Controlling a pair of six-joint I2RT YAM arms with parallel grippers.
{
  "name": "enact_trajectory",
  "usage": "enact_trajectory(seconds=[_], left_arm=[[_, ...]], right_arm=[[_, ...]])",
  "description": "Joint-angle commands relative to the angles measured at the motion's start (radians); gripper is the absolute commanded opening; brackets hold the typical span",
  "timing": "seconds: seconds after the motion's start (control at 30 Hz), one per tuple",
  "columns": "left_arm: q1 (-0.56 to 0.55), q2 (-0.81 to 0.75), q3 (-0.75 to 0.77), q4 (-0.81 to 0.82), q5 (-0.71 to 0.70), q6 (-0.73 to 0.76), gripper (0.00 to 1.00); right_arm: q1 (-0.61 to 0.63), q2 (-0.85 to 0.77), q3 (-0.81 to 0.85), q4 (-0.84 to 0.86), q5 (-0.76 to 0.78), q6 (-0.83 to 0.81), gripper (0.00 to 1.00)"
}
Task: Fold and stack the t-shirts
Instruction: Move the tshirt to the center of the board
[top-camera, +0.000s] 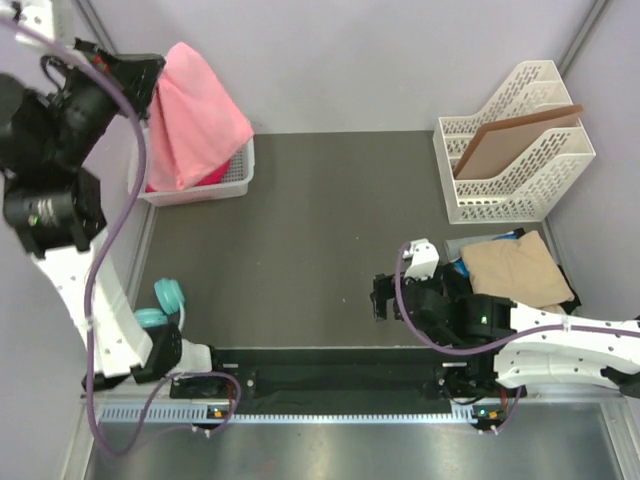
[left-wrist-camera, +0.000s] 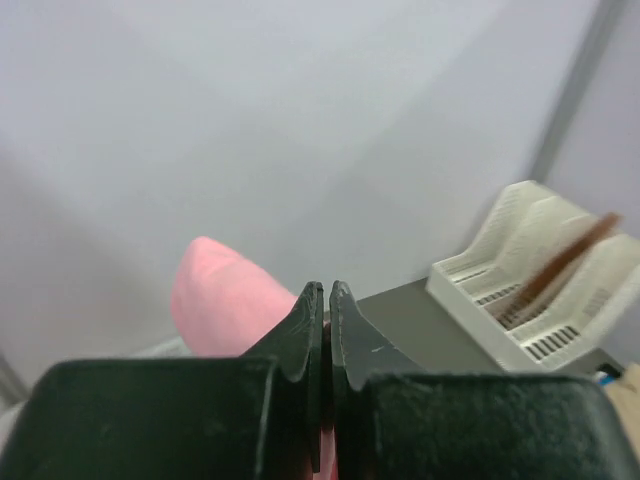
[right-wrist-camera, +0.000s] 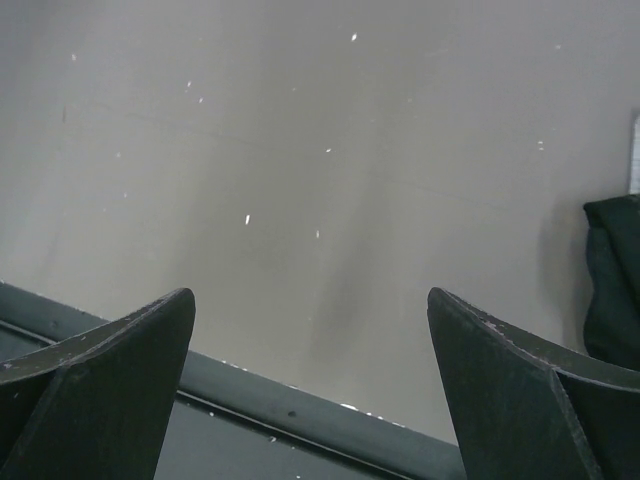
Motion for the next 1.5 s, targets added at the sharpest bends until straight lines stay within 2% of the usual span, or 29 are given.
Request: enact_trajectory(seconds=[0.0,0.17,0.23,0.27,0.33,0.37,0.4,0.47,0.57,0.67,0.9,1.3,1.47], left_arm=[[0.001,-0.081,-0.124,0.049,0.252,-0.075,0.0],[-0.003,-0.159,-0.344,-0.006,0.356,-0.02,0.0],[-0.072,-0.167,-0.419,-0.098,0.328,0.034,0.0],[-0.202,-0.171,-0.475,-0.138,0.227,0.101,0.0],[-0.345,-0.19,-0.56,-0.186,0.107,0.152,0.0],[-0.461,-0.194,-0.658,-0.186,0.067,0.166,0.0],[-0.503,-0.197,-0.707,-0.165,0.021,0.167,0.0],[-0.545,-0.194,-0.822,-0.14,0.043,0.158,0.0],[-0.624,-0.162,-0.867,-0.151,0.013,0.195,0.0],[-0.684,-0.138,-0.873,-0.163,-0.004,0.209,0.0],[-0.749,-0.085,-0.876,-0.137,-0.016,0.2,0.0],[-0.807,0.013,-0.674,-0.142,0.056,0.148,0.0],[-0.908,0.08,-0.577,-0.158,0.016,0.164,0.0]], right_arm=[[0.016,-0.072,0.02,-0.047,0.091,0.051,1.0],[0.016,-0.159,0.037,-0.104,0.142,0.068,1.0],[0.016,-0.176,0.045,-0.127,0.159,0.071,1.0],[0.015,-0.179,0.051,-0.131,0.165,0.073,1.0],[0.016,-0.181,0.057,-0.145,0.173,0.073,1.0],[0.016,-0.179,0.066,-0.148,0.177,0.074,1.0],[0.016,-0.178,0.071,-0.147,0.177,0.074,1.0],[0.015,-0.173,0.079,-0.147,0.18,0.076,1.0],[0.016,-0.159,0.085,-0.15,0.18,0.073,1.0],[0.016,-0.146,0.088,-0.15,0.177,0.076,1.0],[0.015,-0.1,0.105,-0.13,0.17,0.064,1.0],[0.015,-0.024,0.112,-0.078,0.157,0.041,1.0],[0.016,-0.029,0.125,-0.143,0.191,0.103,1.0]])
